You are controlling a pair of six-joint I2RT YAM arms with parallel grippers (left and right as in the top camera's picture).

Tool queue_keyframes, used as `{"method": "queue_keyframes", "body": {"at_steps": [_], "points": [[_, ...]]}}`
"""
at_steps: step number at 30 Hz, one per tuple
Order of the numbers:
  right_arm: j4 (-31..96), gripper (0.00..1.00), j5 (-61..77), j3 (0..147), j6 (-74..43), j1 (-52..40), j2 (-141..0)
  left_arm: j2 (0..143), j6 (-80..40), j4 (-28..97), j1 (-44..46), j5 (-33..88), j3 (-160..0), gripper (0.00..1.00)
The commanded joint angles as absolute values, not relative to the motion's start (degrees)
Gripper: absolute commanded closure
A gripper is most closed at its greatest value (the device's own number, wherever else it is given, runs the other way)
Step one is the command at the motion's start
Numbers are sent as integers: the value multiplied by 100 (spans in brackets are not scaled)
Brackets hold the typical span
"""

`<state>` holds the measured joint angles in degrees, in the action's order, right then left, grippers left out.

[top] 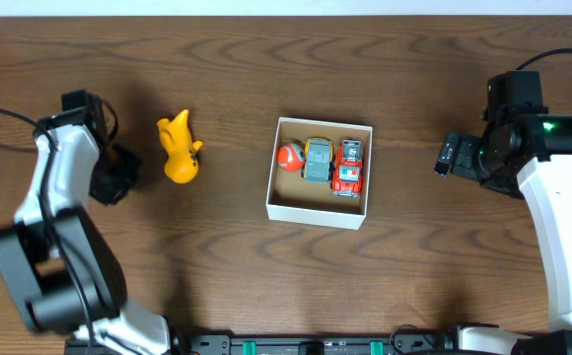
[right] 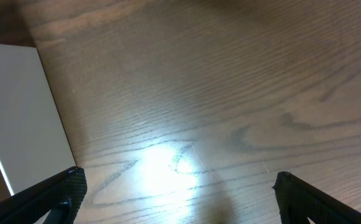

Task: Pack container
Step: 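Carry the rattle right over the box and lower it in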

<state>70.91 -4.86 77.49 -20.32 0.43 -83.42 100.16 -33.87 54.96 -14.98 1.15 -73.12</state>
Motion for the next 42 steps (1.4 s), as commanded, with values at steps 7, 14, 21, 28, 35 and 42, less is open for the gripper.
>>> {"method": "queue_keyframes", "body": {"at_steps": [7,14,21,28,35,42], "points": [[7048,1,-489,7741,-1964,80,-8357,8073,-1734,5505,694,89,-7509,94],[7048,1,-489,7741,-1964,78,-8357,7828,869,5089,2792,91,-7487,94],[7052,1,-491,7741,-1962,78,-8357,8447,3028,5065,4023,89,-7269,94],[7052,1,-491,7741,-1962,78,-8357,9395,3041,4783,4123,86,-7269,94],[7057,1,-491,7741,-1962,78,-8357,9880,3041,4506,4123,84,-7269,73],[7054,1,-491,7738,-1962,80,-8357,9854,3039,4512,4123,78,-7271,56]]}}
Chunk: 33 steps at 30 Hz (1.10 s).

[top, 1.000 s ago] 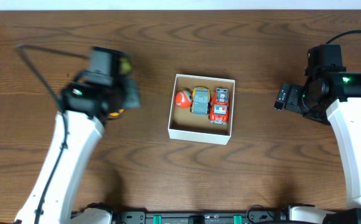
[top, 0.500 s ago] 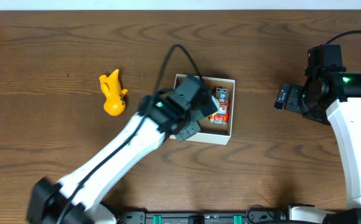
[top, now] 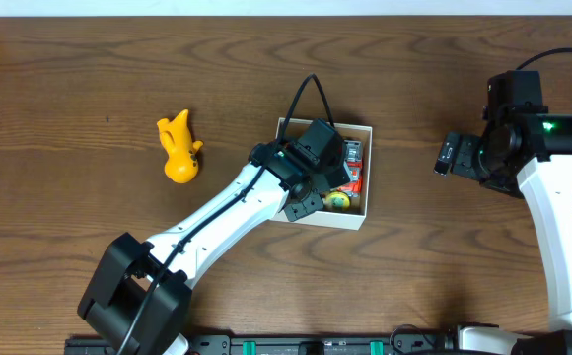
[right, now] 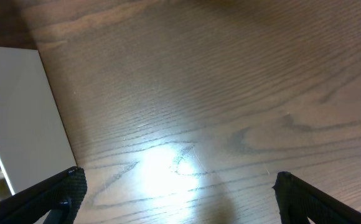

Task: Pack container
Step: 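Carry the rattle right over the box and lower it in, then open the left gripper and move it back to the yellow toy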

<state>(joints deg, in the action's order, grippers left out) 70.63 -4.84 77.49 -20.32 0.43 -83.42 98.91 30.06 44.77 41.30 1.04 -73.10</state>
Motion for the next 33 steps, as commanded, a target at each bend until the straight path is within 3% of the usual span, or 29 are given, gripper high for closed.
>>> {"method": "queue_keyframes", "body": {"at_steps": [1,6,8,11,15,20,25,33], "points": [[7057,1,-491,7738,-1962,78,-8357,9837,3037,4512,4123,67,-7273,56],[7072,1,-587,7725,-1898,80,-8357,9384,2888,4534,4088,5,-7387,53],[7070,1,-622,7708,-1898,80,-8357,9078,2683,4525,4012,-220,-7448,41],[7065,1,-622,7690,-1898,80,-8357,8571,2499,4504,3695,-464,-7472,32],[7065,1,-620,7690,-1898,80,-8357,8143,2104,4423,2790,-475,-7472,0],[7063,1,-620,7690,-1898,78,-8357,8276,593,4062,1302,-429,-7470,2],[7054,1,-615,7690,-1900,78,-8357,8991,154,3531,217,21,-7470,2],[7043,1,-617,7690,-1900,78,-8357,10436,139,3065,-266,97,-7470,2]]}}
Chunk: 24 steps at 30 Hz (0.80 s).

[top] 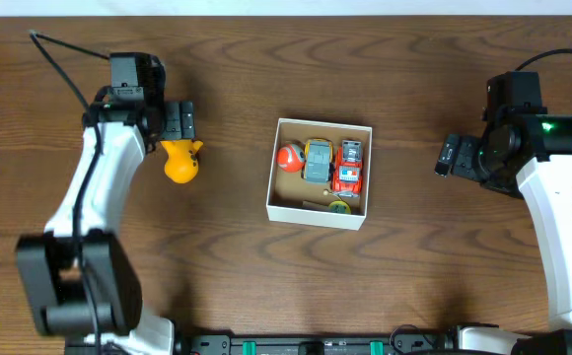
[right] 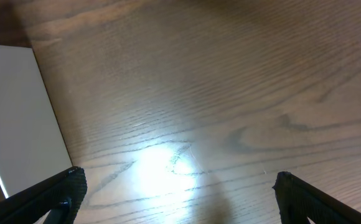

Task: Pack container
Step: 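Open the left gripper and move it back to the yellow toy, then grasp the yellow rubber toy with the left gripper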

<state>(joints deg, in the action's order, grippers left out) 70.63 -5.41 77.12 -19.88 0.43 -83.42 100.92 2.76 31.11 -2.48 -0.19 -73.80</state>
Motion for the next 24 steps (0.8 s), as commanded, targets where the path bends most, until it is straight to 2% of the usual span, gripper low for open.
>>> {"method": "queue_keyframes", "body": {"at_steps": [1,8,9,10,14,16,18,24], "points": [[7043,1,-617,7690,-1900,78,-8357,10569,141,3041,-266,108,-7470,2],[7028,1,-617,7690,-1900,78,-8357,11325,130,2939,-257,113,-7470,1],[7028,1,-617,7690,-1900,78,-8357,11399,113,2947,-257,113,-7470,5],[7030,1,-617,7690,-1900,78,-8357,11441,113,2971,-255,110,-7470,14],[7032,1,-617,7690,-1900,78,-8357,11419,95,3083,-255,115,-7472,71],[7032,1,-617,7690,-1900,78,-8357,11301,93,3153,-255,115,-7472,89],[7032,1,-617,7688,-1900,78,-8357,11087,93,3253,-244,115,-7472,91],[7028,1,-617,7686,-1900,78,-8357,9804,97,3621,34,132,-7472,92]]}}
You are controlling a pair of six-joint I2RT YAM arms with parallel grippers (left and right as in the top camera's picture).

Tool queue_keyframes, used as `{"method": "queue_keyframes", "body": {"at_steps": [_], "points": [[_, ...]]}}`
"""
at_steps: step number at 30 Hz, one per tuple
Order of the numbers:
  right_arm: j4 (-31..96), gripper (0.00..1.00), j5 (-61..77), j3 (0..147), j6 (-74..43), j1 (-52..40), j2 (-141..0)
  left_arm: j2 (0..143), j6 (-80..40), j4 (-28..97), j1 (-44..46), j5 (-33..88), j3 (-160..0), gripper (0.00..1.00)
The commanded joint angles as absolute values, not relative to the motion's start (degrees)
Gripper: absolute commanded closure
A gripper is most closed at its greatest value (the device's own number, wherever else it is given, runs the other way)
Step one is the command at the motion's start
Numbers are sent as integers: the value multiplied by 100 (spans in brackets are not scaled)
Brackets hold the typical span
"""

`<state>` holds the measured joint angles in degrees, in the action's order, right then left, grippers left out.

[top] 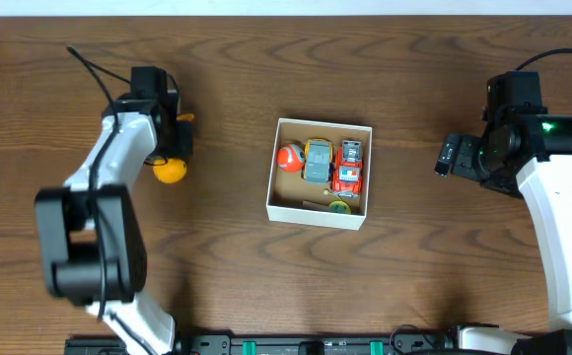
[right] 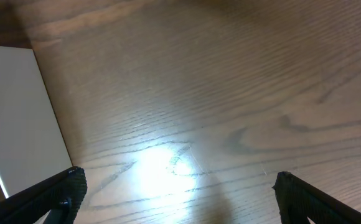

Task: Pack container
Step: 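Grasp the yellow rubber toy with the left gripper, then carry the yellow toy over the box and lower it inside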

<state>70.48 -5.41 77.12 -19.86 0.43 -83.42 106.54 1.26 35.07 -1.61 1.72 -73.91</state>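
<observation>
A white box (top: 319, 212) sits mid-table holding a red-orange ball (top: 289, 156), a grey car (top: 318, 161), a red truck (top: 349, 166) and a small yellow-green piece (top: 340, 206). A yellow duck toy (top: 171, 171) lies left of the box. My left gripper (top: 171, 138) is directly over the duck and covers its upper part; its fingers are hidden. To the right of the box, my right gripper (top: 449, 155) (right: 180, 193) hangs open over bare wood. The box's wall (right: 18, 118) shows at the left of the right wrist view.
The brown wooden table (top: 444, 266) carries nothing else. The left arm's black cable (top: 94, 67) arcs over the back left of the table. The right arm's white body (top: 562, 227) runs along the right side.
My left gripper has shifted slightly left and now covers the duck's upper half. The duck's round end lies a little further left than before. The right arm has not moved.
My left arm stood at the far left, with three toys in the box. Then its gripper was over the box's front, where a small yellow-green piece appeared. Then it was back beside the duck's top, the piece left in the box, and now it is over the duck.
</observation>
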Motion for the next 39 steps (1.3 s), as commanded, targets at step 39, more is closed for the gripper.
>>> {"method": "queue_keyframes", "body": {"at_steps": [39], "points": [[7006,1,-617,7679,-1898,71,-8357,10353,2497,3736,4005,998,-7367,92]]}}
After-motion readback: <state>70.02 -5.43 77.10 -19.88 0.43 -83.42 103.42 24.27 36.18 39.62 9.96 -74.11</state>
